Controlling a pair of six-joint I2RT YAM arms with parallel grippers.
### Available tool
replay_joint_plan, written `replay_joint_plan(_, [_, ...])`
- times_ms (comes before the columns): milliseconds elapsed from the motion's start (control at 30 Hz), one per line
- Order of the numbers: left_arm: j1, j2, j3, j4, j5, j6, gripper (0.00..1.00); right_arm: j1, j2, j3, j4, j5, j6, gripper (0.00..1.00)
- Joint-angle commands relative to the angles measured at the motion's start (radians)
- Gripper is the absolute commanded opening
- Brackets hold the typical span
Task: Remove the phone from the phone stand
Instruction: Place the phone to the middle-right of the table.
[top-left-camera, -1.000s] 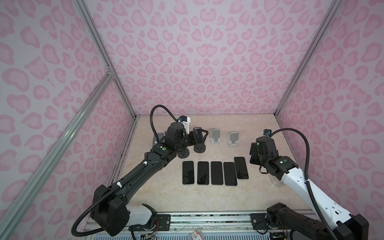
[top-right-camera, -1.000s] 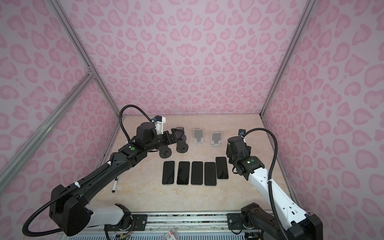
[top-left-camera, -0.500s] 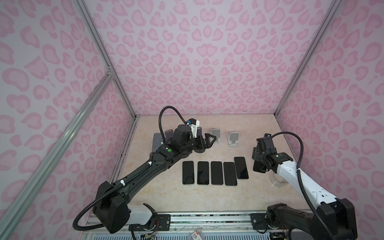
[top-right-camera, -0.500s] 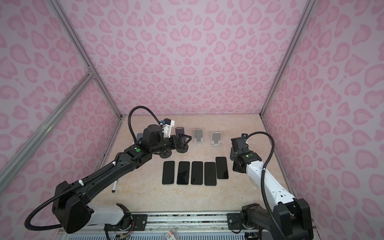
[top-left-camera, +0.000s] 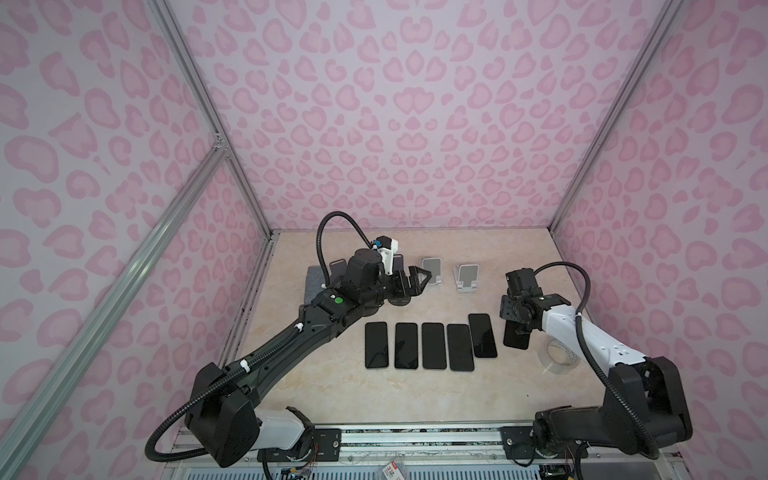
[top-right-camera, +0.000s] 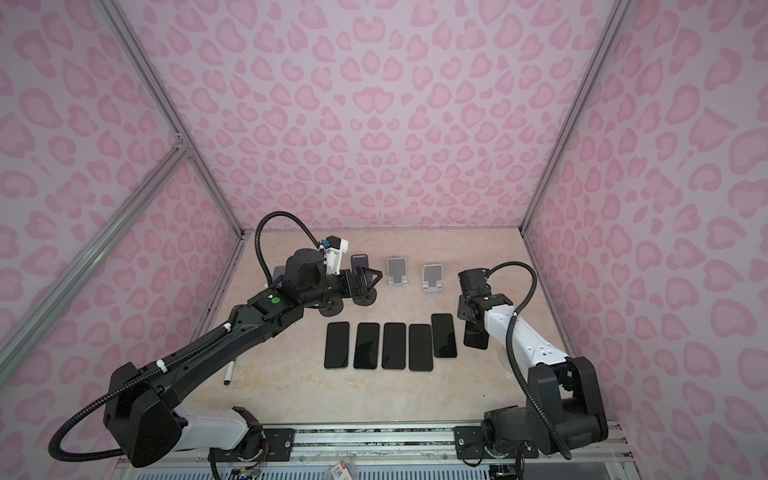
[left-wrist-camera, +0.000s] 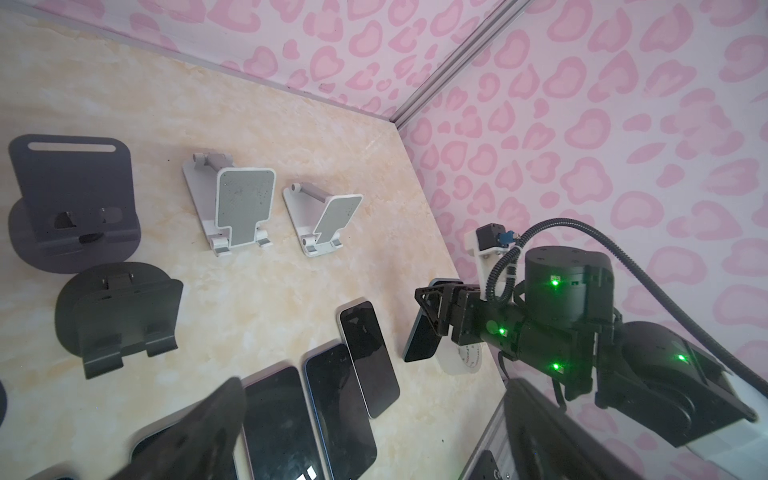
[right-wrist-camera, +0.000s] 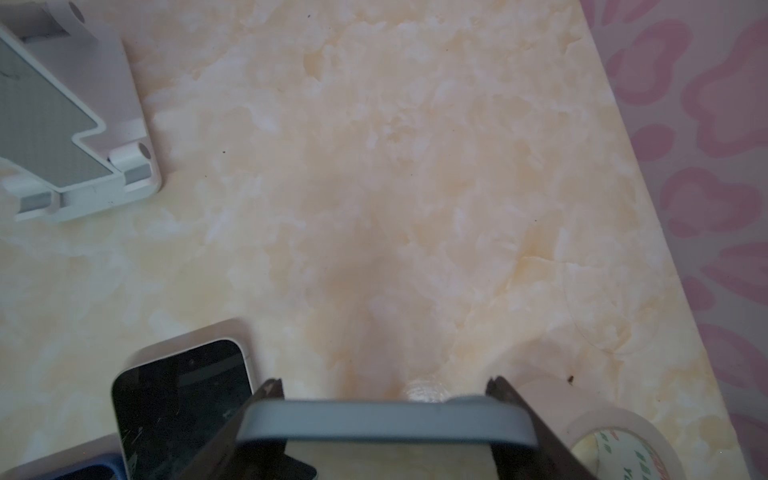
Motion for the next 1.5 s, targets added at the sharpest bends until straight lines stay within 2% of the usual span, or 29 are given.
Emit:
replay_joint_plan(0, [0.0,-0.008,0.0,0.044,-0.003,0.005,1.0,-0.012,0.028,0.01,-0.012,-0.041,-0.009,0.64])
replay_joint_plan(433, [0.0,-0.003,-0.007,0.052,-0.002,0.003,1.0,-0.022,0.158,0.036,-0.03,-0.093,-0.031,0.64])
replay_joint_plan(767, [0.0,-0.004,-0.008,0.056,0.003,0.0,1.0,-0.071,0.242,0.058,-0.017,-0.138,-0.051,0.68])
replay_joint_plan(1067, [0.0,-0.009,-0.008,0.055,-0.008,0.011,1.0,-0.076,0.302,0.017,0.049,-0.15,-0.045,0.7])
replay_joint_plan(1467, [0.0,-0.003,-0.008,0.053,-0.012,0.016,1.0,-0.075,0.322,0.035,0.038,-0.188,-0.058,0.75])
